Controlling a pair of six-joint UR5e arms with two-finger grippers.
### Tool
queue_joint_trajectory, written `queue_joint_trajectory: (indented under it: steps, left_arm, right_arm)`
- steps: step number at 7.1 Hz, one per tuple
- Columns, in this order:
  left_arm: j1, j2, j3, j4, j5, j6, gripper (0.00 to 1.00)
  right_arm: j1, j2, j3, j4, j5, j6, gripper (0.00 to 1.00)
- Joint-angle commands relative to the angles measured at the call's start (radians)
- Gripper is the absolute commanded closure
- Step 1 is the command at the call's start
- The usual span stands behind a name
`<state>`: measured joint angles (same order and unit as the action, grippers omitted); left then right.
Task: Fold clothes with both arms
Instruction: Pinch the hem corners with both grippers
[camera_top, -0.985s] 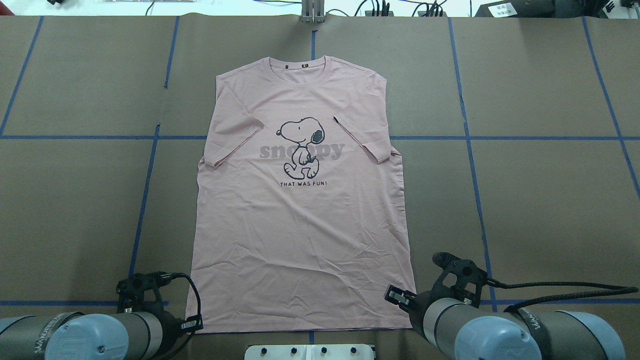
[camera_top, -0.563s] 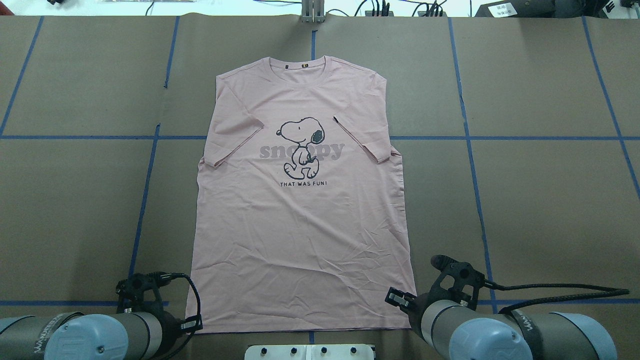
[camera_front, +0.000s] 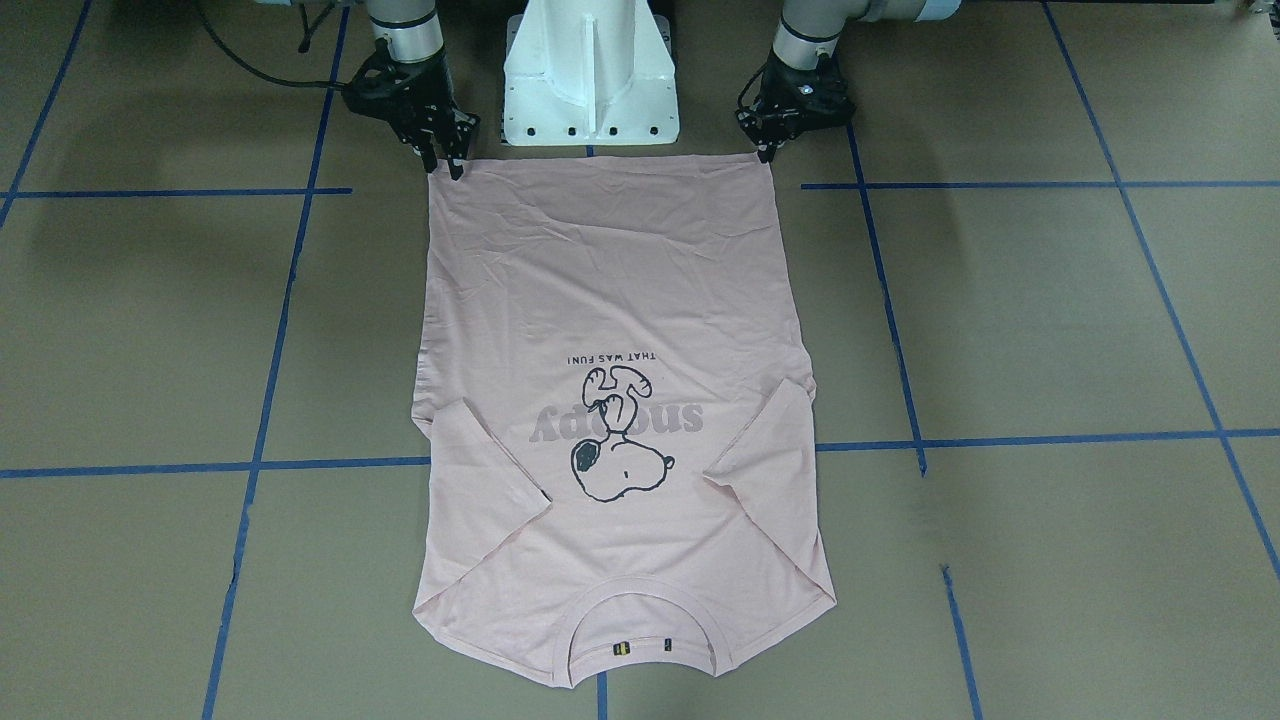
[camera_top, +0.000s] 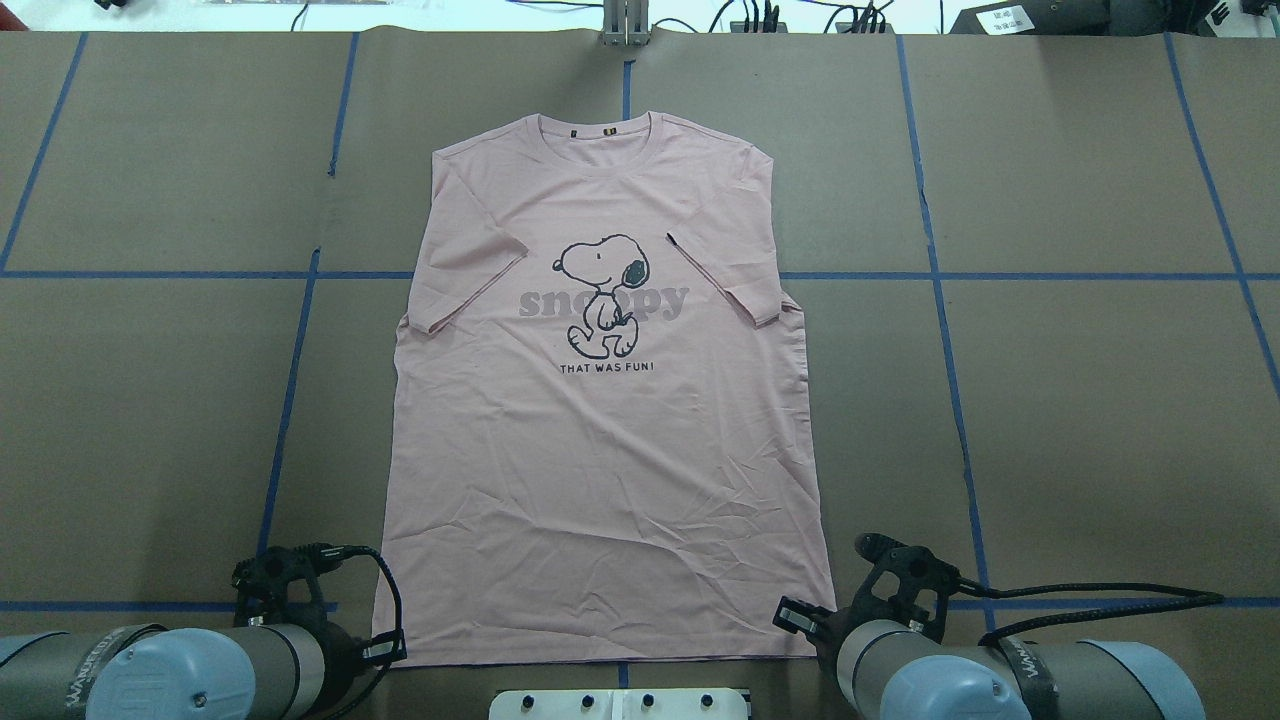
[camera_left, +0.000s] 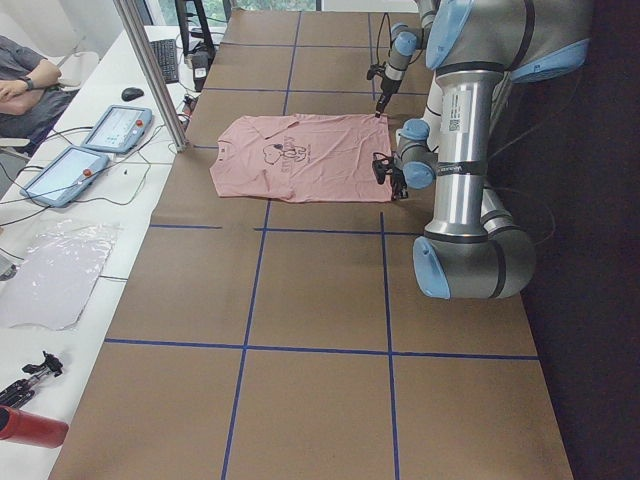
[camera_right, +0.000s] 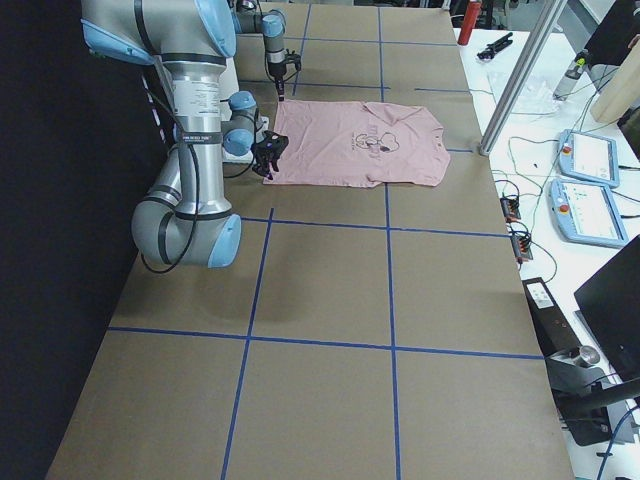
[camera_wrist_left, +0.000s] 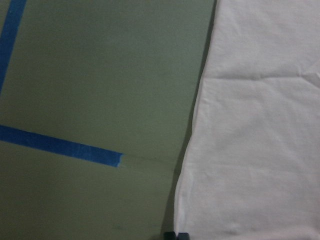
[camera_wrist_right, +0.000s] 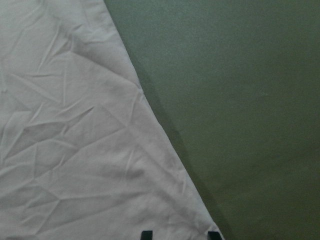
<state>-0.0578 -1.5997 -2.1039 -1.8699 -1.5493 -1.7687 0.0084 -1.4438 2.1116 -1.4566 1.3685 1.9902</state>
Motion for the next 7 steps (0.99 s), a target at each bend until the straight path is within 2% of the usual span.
queue_joint_trajectory:
  steps: [1, 7]
  left_arm:
    - [0.001, 0.000, -0.001, 0.000, 0.000, 0.000, 1.00]
    - [0.009, -0.002, 0.004, -0.002, 0.002, 0.000, 1.00]
  right_arm:
    - [-0.010, -0.003, -0.002, -0.001, 0.001, -0.001, 0.54]
    - [-0.027, 0.000, -0.001, -0.065, 0.003, -0.004, 0.51]
